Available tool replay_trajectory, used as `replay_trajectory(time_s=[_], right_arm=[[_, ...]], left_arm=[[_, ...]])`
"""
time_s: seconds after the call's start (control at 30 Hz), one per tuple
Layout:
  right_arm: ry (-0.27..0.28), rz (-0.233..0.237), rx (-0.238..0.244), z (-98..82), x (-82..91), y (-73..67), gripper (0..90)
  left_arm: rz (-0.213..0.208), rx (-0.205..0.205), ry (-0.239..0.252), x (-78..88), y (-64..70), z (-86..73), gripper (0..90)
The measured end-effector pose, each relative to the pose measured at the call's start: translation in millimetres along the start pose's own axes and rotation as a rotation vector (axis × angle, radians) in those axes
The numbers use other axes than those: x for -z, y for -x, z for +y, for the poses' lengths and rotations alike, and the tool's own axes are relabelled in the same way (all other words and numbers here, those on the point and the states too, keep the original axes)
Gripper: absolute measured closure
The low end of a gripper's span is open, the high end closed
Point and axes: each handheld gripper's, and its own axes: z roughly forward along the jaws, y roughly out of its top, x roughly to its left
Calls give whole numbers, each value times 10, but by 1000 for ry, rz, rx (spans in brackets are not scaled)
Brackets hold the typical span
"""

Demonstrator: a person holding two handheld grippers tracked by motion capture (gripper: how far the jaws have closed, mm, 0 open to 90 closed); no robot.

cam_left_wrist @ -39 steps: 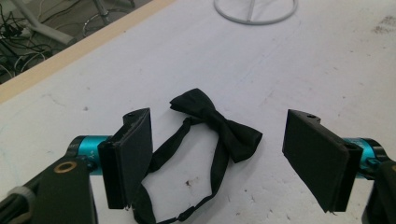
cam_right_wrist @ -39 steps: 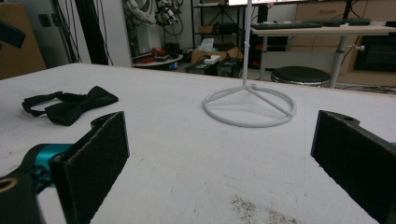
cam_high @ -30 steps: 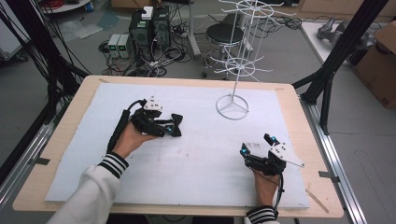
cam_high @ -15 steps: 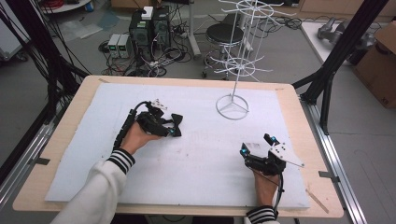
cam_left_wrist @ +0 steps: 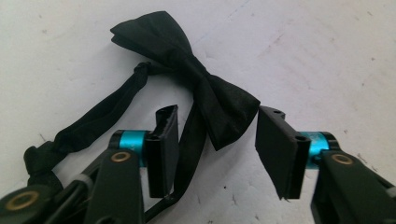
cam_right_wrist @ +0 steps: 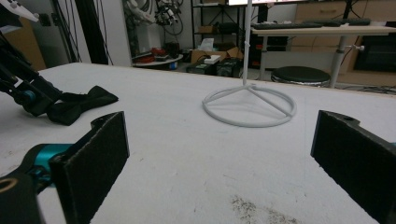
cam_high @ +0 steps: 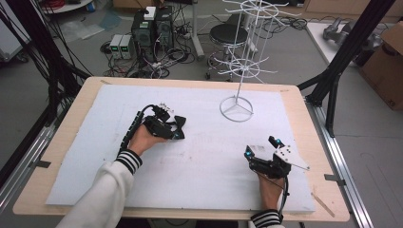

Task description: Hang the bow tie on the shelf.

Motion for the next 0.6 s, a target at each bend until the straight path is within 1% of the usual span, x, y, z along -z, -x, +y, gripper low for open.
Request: replay_trajectory(time_s=[0.07,0.1,0.17,0.3,0.37,0.43,0.57,0.6], right_arm=[[2,1,2,0,-1,3,32],[2,1,-1,0,0,4,32],[2,1,-2,0,0,3,32],[1,2,-2,0,1,1,32],[3,1,1,0,-1,3,32],[3,3,-2,-1,1,4,32],[3,3,-2,-1,1,4,32],[4,3,-4,-1,0,4,32]], left_arm=[[-2,10,-12,-13,-13,3,530],[-2,14,-10,-23,-17,1,555],[-6,19,-15,-32,-24,2,570],[-5,26,-9,-44,-21,15,591],[-3,27,-18,-52,-22,22,598],[-3,37,-21,-68,-17,22,618],[-7,38,-31,-88,-18,21,630],[-8,39,-31,-89,-15,22,659]])
